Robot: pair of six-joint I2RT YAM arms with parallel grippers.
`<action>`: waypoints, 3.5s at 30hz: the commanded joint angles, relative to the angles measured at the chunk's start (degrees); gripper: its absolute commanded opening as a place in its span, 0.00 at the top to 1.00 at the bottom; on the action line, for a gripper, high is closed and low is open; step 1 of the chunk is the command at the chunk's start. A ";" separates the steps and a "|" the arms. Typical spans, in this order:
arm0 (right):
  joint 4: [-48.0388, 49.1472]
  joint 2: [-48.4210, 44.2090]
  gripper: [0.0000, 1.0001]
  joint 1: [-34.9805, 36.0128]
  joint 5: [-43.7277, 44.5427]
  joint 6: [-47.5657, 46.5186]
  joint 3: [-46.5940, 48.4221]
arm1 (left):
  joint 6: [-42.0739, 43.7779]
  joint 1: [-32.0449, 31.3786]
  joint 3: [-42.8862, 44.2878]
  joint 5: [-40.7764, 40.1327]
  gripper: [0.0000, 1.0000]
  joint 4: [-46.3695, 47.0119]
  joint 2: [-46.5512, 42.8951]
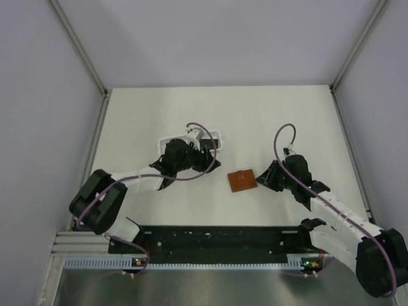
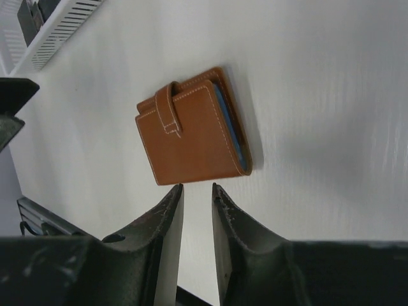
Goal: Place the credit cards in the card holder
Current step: Open the card holder at the center of the board.
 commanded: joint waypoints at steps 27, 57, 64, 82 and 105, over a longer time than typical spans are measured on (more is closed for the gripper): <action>7.16 6.37 1.00 3.17 4.62 14.70 -8.26 | -4.61 -7.68 14.30 -10.23 1.00 -0.33 21.96; 1.81 16.83 0.83 3.17 9.89 0.12 6.32 | -10.94 -17.18 -0.11 -9.44 1.00 5.64 14.67; -8.74 12.79 0.52 3.96 11.56 -12.18 14.66 | -10.68 -17.09 -4.95 -18.82 1.00 1.70 2.82; -21.49 30.96 0.19 26.98 29.22 -15.89 34.80 | -11.82 -12.17 -9.07 -40.38 0.78 -19.85 -27.42; -31.78 47.41 0.21 34.20 40.13 -13.96 43.77 | -12.61 -10.67 -11.98 -37.83 0.78 -18.79 -27.70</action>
